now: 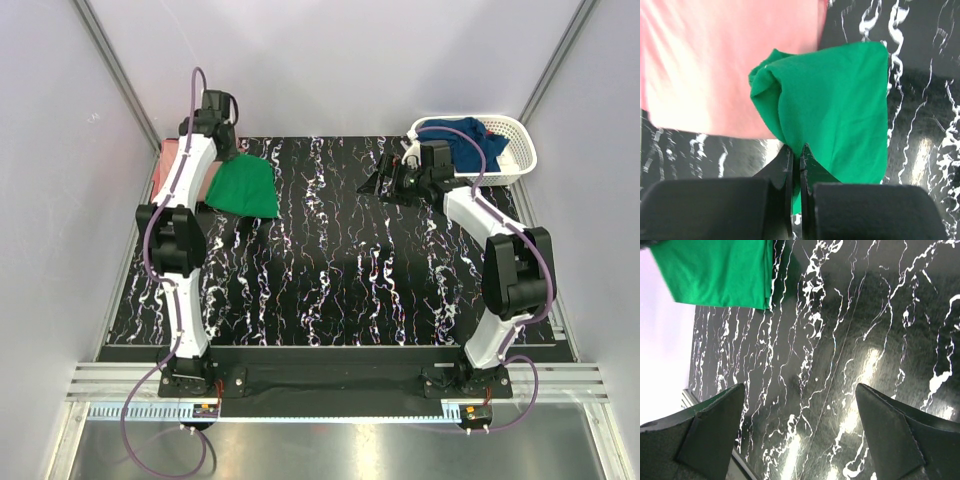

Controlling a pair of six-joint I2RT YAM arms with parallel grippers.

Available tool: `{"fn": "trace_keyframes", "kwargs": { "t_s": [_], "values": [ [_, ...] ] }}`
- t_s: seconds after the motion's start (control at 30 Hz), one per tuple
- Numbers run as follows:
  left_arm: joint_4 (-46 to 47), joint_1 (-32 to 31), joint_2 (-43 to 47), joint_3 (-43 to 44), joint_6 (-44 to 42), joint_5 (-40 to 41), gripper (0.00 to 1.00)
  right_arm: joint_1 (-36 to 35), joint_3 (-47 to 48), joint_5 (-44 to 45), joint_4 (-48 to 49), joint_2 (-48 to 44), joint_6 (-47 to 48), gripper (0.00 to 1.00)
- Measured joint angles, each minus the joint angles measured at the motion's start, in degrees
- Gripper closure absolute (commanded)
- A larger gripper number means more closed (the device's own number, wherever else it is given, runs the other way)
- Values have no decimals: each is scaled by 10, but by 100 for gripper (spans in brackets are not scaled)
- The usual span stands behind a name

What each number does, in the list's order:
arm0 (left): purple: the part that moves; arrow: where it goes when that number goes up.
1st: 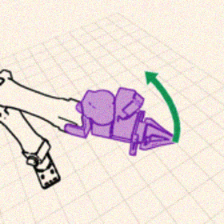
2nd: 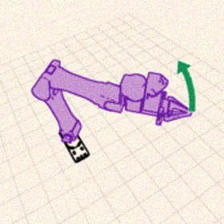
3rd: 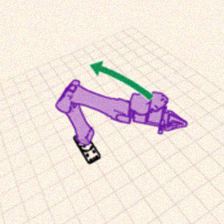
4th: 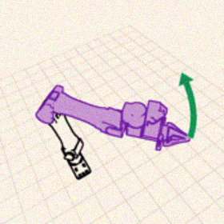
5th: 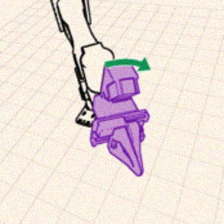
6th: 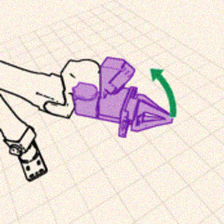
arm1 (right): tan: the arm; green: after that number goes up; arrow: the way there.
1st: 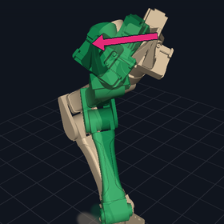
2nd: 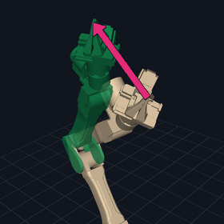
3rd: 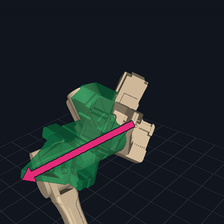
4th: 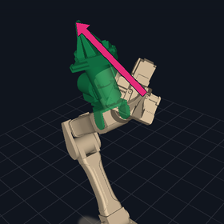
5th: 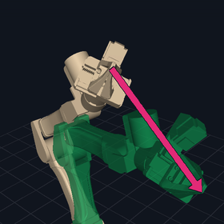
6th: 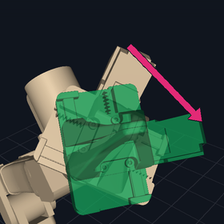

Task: Fold and stack the t-shirts

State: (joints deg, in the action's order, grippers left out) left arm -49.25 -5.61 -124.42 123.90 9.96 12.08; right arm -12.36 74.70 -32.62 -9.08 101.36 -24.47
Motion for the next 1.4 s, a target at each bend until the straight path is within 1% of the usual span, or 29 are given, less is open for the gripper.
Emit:
{"fn": "trace_keyframes", "kwargs": {
  "t_s": [0.13, 0.23, 0.33, 0.43, 0.57, 0.6, 0.67, 0.7, 0.73, 0.77, 0.87, 0.9, 1.0, 1.07, 1.23, 1.4],
  "values": [
    [5, 13, -1, 51, -20, 0, 100, 0, 9, 0, 2, 16, 0, 0],
    [27, 33, 1, 81, -29, -3, 100, 0, 17, 0, -3, 26, 1, 0],
    [44, 70, 4, 84, -31, -13, 100, 0, 19, 0, -4, 28, 1, 0],
    [59, 120, -2, 82, -30, -33, 100, 0, 23, 0, -6, 28, 2, 0],
    [111, 177, -39, 83, -26, -59, 100, 0, 33, 0, -7, 36, 4, 0],
    [124, 189, -56, 86, -24, -67, 96, 0, 37, 0, -7, 41, 5, 0],
    [140, 208, -98, 106, -18, -81, 76, 0, 44, 1, -9, 51, 7, 1],
    [153, 212, -117, 110, -13, -88, 51, 0, 48, 1, -13, 57, 8, 0],
    [161, 220, -130, 110, -12, -93, 42, 0, 49, 1, -15, 61, 9, 0],
    [172, 224, -140, 102, -6, -101, 39, 0, 51, 1, -18, 64, 9, 0],
    [199, 227, -143, 61, 4, -125, 34, 0, 60, 1, -29, 75, 11, 0],
    [205, 226, -143, 57, 6, -133, 27, 0, 61, 1, -30, 76, 11, 0],
    [222, 222, -140, 57, 11, -166, 28, 0, 66, 1, -31, 79, 11, 0],
    [239, 219, -124, 37, 21, -194, 36, 0, 67, 1, -30, 81, 11, 0],
    [273, 199, -37, -75, 39, -247, 36, 0, 67, 1, -29, 82, 10, 0],
    [332, 148, 34, -185, 57, -280, 42, 0, 66, 1, -28, 81, 7, 0]
  ]
}}
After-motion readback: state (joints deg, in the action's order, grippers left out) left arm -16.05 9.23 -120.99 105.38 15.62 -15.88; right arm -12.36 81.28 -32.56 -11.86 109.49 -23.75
